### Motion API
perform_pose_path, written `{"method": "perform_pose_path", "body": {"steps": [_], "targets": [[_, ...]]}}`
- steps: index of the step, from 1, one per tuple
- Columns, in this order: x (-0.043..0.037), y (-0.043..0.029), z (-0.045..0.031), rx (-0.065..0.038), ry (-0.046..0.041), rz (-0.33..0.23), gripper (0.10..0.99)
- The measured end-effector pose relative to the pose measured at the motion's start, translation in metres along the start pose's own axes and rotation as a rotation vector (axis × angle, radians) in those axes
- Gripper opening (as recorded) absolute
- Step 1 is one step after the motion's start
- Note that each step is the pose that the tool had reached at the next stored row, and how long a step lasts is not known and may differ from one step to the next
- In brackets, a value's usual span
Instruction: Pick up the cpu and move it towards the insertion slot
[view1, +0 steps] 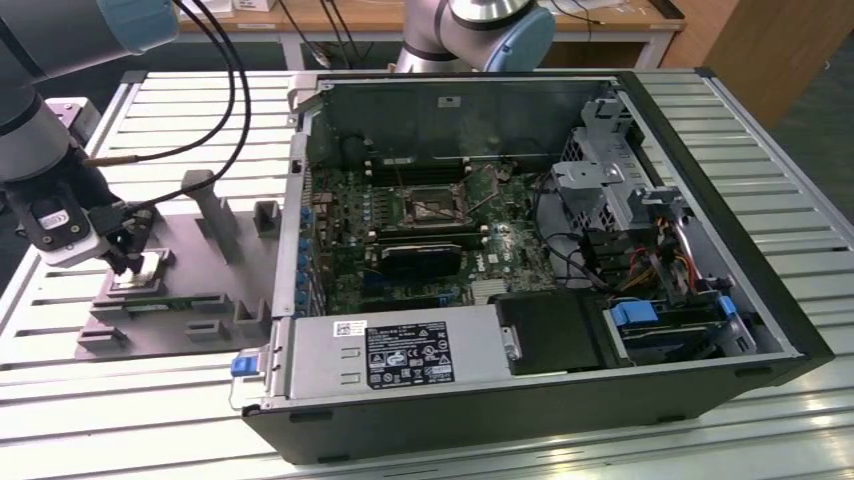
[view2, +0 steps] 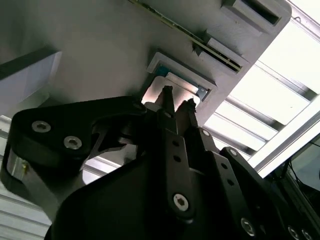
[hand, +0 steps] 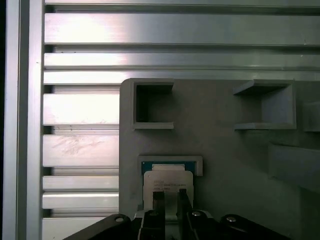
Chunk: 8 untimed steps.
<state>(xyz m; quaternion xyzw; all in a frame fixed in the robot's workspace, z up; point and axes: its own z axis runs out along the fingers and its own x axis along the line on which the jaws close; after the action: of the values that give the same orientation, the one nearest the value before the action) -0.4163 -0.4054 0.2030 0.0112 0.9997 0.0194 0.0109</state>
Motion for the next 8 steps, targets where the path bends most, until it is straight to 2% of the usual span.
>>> {"method": "perform_pose_path", "body": {"steps": [1, 2, 4, 5, 7, 8], "targets": [[0.0000, 0.0000, 0.0000, 0.000, -0.0001, 0.000, 0.294], [0.0000, 0.0000, 0.0000, 0.000, 0.0000, 0.000, 0.294], [0.0000, 0.0000, 0.0001, 0.000, -0.0001, 0.000, 0.408], [0.0000, 0.0000, 0.0001, 0.000, 0.0000, 0.000, 0.408], [0.0000, 0.0000, 0.0001, 0.000, 0.0000, 0.000, 0.525], [0.0000, 0.0000, 0.0001, 0.000, 0.0000, 0.000, 0.525]]}}
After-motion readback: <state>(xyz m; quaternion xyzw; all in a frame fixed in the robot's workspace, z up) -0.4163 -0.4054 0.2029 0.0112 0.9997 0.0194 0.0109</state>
